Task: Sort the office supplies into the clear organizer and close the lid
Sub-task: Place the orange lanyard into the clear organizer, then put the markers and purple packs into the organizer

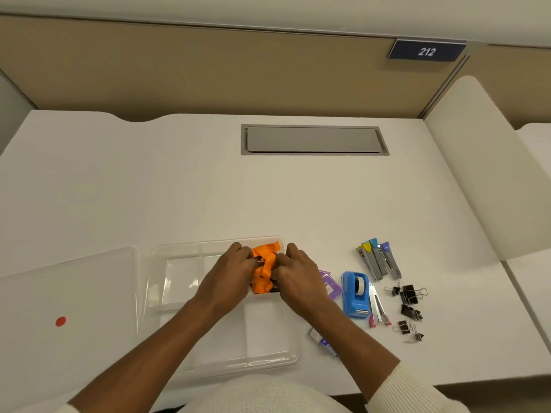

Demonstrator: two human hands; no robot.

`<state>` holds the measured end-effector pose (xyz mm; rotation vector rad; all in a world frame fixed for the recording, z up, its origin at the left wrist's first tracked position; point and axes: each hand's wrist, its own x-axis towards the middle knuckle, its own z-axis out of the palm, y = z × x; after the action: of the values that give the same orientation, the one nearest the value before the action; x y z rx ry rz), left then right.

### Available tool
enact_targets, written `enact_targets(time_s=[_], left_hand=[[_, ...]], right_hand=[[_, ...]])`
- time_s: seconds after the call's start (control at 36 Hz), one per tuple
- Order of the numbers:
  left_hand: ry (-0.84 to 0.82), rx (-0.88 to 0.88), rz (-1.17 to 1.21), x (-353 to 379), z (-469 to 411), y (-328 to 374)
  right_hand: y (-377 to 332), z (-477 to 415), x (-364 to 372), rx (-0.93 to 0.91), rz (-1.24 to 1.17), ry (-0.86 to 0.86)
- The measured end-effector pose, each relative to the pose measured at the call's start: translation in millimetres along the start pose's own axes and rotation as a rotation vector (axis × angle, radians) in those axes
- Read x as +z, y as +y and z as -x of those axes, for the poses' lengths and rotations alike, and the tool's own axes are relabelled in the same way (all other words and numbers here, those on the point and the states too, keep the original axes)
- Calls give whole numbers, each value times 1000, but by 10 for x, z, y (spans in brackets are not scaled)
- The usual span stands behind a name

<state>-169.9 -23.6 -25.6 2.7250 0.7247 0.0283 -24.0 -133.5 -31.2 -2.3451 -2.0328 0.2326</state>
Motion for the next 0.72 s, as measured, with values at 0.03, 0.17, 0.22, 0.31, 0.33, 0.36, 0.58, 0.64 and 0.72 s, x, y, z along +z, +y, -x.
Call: enact_targets(time_s=[0.03, 0.17, 0.22, 0.31, 0.33, 0.36, 0.58, 0.64, 0.72], left_hand=[[-9, 28, -15, -13, -6, 27], [-36, -29, 89, 2, -77, 143], [-121, -48, -20, -7, -107, 195], [-176, -68, -109, -61, -161, 269], [-197, -88, -149, -91, -183, 291], [-227, -104, -225, -117, -196, 314], [35, -96, -197, -297, -476, 799], [61, -30, -106, -238, -644, 924], [-11, 72, 40, -109, -917, 1123]], right_hand=[[-7, -3, 18, 14, 2, -2], [36, 17, 78, 70, -87, 3], [93, 61, 30, 68, -198, 25], [200, 168, -81, 114, -398, 109], [248, 211, -119, 152, -454, 148], [306, 256, -156, 190, -494, 191], [1094, 715, -309, 555, -652, 480], [1314, 848, -273, 649, -608, 501], [1619, 1006, -194, 777, -521, 437]])
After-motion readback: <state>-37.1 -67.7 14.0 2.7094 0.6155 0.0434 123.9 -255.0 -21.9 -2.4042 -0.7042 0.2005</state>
